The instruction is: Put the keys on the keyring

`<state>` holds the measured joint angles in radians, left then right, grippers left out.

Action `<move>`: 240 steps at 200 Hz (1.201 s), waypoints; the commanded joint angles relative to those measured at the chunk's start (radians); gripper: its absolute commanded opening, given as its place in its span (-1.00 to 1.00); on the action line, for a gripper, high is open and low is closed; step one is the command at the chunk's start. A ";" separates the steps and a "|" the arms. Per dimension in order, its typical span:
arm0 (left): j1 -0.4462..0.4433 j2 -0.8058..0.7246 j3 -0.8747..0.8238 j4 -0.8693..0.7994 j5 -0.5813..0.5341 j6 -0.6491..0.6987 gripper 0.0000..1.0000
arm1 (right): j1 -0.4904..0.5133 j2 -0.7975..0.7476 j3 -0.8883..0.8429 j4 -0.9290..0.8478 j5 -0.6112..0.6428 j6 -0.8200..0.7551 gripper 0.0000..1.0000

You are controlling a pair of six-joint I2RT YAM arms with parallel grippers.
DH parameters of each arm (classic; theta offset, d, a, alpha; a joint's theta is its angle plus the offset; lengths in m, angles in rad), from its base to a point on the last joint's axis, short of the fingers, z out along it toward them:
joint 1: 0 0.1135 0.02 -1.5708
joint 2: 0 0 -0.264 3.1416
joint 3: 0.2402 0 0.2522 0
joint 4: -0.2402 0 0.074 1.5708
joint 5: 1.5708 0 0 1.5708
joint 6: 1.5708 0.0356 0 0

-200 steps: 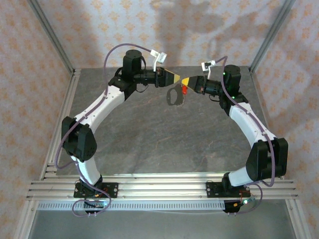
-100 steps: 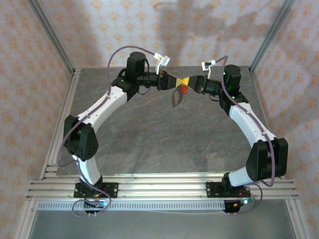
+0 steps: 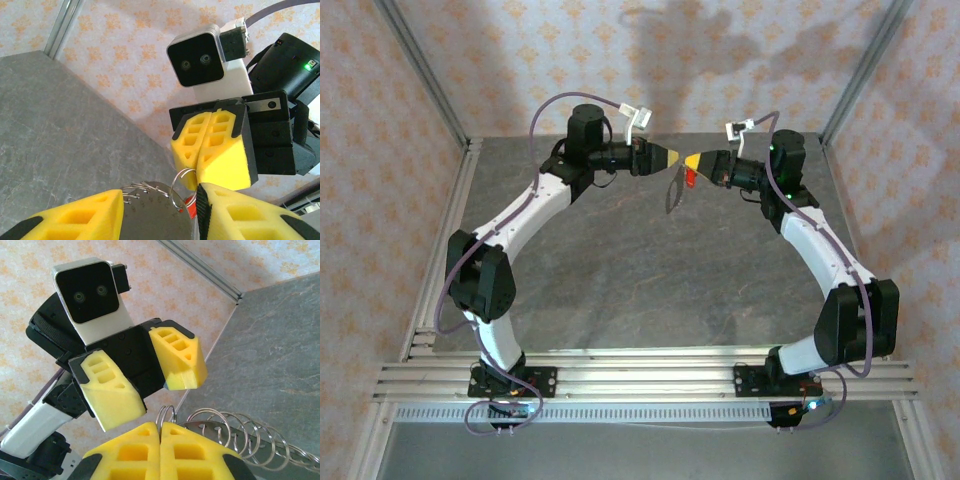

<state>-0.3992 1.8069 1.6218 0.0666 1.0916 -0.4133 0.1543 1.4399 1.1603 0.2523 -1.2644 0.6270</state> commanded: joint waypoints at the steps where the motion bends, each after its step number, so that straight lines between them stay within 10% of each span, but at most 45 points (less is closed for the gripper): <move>1: -0.011 -0.011 0.016 0.044 0.007 -0.016 -0.13 | 0.002 -0.033 -0.002 0.096 -0.009 0.025 -1.00; 59: -0.042 -0.004 0.017 0.079 0.029 -0.035 -0.21 | 0.007 -0.026 0.004 0.093 0.003 0.022 -1.00; 163: -0.058 -0.034 -0.016 0.099 0.044 -0.036 -1.00 | 0.007 -0.018 -0.013 0.099 0.035 0.020 -1.00; 240: -0.068 -0.077 -0.126 0.255 -0.125 -0.144 -1.00 | 0.008 -0.062 -0.060 0.151 0.080 0.058 -1.00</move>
<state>-0.4522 1.7897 1.5455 0.1738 1.0264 -0.4831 0.1562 1.4300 1.1164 0.3176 -1.2175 0.6613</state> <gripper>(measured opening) 0.043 0.043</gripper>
